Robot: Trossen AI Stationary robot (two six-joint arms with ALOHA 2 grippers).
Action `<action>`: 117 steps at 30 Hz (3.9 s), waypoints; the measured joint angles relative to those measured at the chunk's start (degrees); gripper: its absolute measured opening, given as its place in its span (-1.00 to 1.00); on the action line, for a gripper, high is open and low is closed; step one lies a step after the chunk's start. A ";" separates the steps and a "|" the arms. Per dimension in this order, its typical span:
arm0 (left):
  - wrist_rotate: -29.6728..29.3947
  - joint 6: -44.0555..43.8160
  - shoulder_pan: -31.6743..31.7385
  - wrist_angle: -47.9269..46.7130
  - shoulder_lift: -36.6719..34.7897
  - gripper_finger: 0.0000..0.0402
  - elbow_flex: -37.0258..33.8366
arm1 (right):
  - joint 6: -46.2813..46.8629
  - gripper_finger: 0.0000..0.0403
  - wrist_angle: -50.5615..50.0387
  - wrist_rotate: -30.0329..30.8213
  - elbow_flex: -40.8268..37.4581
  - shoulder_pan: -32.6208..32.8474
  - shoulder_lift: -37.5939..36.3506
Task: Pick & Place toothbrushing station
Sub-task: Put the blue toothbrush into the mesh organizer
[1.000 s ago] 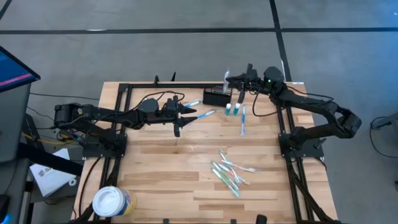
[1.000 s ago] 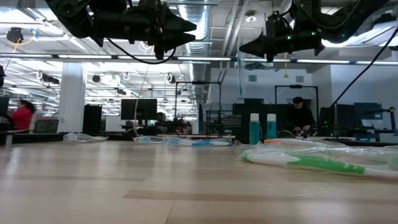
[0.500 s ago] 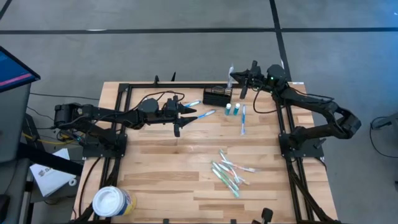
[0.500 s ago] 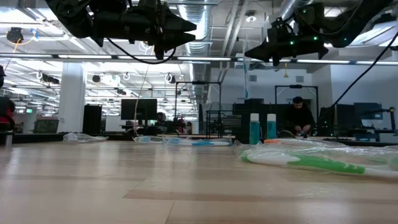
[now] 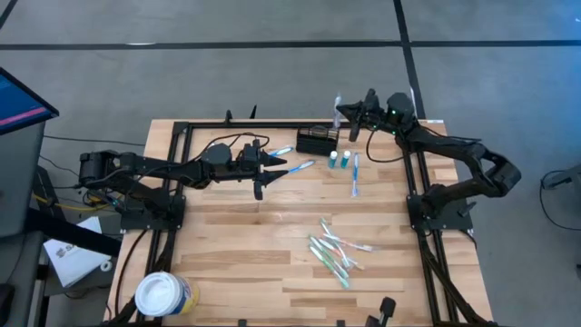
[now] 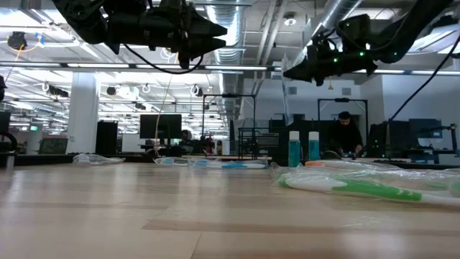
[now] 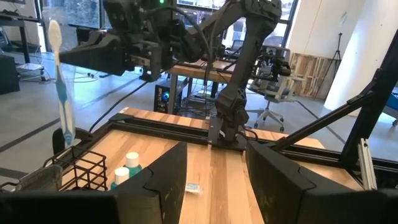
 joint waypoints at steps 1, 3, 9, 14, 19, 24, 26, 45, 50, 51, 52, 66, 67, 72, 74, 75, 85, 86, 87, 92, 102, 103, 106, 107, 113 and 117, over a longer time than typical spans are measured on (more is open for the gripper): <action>0.00 0.00 0.00 0.00 0.00 -0.22 0.00 | 0.38 -1.00 1.28 -0.04 -0.59 0.05 0.49; 0.00 0.00 0.00 -0.02 0.00 -0.22 0.00 | 1.79 -1.00 4.51 -0.46 -2.04 -0.25 1.44; 0.00 0.00 0.00 0.00 0.00 -0.22 0.00 | 5.51 -1.00 11.94 -2.78 -5.33 -2.04 2.97; 0.00 0.01 -0.01 0.19 0.00 -0.22 0.00 | 6.30 -1.00 15.36 -2.93 -7.32 -2.51 4.93; 0.00 0.02 -0.02 0.31 0.00 -0.22 0.00 | 7.50 -1.00 19.30 -2.93 -7.81 -2.49 9.14; 0.00 0.00 -0.01 0.28 0.00 -0.22 0.00 | 8.14 -1.00 22.04 -2.89 -7.81 -2.49 12.40; 0.00 0.01 -0.02 0.27 0.00 -0.22 0.00 | 8.15 -1.00 22.11 -2.87 -7.81 -2.49 13.31; 0.00 0.00 -0.02 0.20 0.00 -0.22 0.00 | 8.97 -1.00 25.42 -2.93 -7.79 -2.47 19.80; 0.00 0.00 -0.01 0.20 0.01 -0.22 0.00 | 8.99 -1.00 25.39 -4.03 -7.79 -2.47 19.80; 0.00 0.01 -0.01 0.20 0.00 -0.22 0.00 | 8.99 -1.00 25.40 -4.04 -7.79 -2.47 19.80; 0.00 0.02 -0.02 0.20 0.00 -0.22 0.00 | 8.99 -1.00 25.39 -4.05 -7.79 -2.47 19.80; 0.00 0.02 0.00 0.18 0.02 -0.22 0.00 | 9.02 -0.70 23.28 -4.07 -7.79 -4.12 19.71; 0.00 0.02 -0.01 0.18 0.01 -0.22 0.00 | 8.99 -0.65 23.26 -4.07 -7.79 -4.11 19.71; 0.00 0.02 0.00 0.20 0.02 -0.22 0.00 | 8.99 -0.50 23.80 -4.21 -7.79 -4.11 19.70; 0.00 0.02 0.00 0.19 0.00 -0.22 0.00 | 8.99 -0.47 23.79 -4.22 -7.79 -4.07 19.15; 0.00 0.02 0.00 0.17 0.00 -0.22 0.00 | 8.99 -0.46 23.70 -4.22 -7.79 -4.07 18.72; 0.00 0.02 -0.01 0.19 0.01 -0.22 0.00 | 6.14 -0.44 16.47 -4.22 -7.75 -4.09 12.21; 0.00 0.02 0.00 0.18 0.01 -0.22 0.00 | 5.73 -0.44 15.30 -4.22 -7.75 -4.09 11.77; 0.00 0.02 0.00 0.19 0.02 -0.22 0.00 | 5.49 -0.44 14.38 -4.20 -7.75 -4.09 11.50; 0.00 0.02 0.00 0.20 0.02 -0.22 0.00 | 4.59 -0.44 13.25 -4.16 -7.75 -4.09 11.21; 0.00 0.02 -0.02 0.17 0.02 -0.22 0.00 | 2.94 -0.44 12.67 -5.51 -7.75 -4.10 11.21; 0.00 0.02 -0.02 0.17 0.02 -0.22 0.00 | 2.94 -0.44 12.48 -5.52 -7.75 -4.18 11.21; 0.00 0.02 -0.01 0.17 0.01 -0.22 0.00 | 2.94 -0.44 11.62 -5.54 -7.75 -4.80 11.21; 0.00 0.02 0.00 0.17 0.02 -0.22 0.00 | 2.94 -0.44 11.23 -5.54 -7.75 -5.06 11.21; 0.00 0.02 -0.02 0.17 0.02 -0.22 0.00 | 2.92 -0.41 10.29 -8.99 -7.75 -6.09 11.21; 0.00 0.02 -0.02 0.17 0.01 -0.22 0.00 | 2.94 -0.25 9.07 -8.84 -7.75 -6.38 11.19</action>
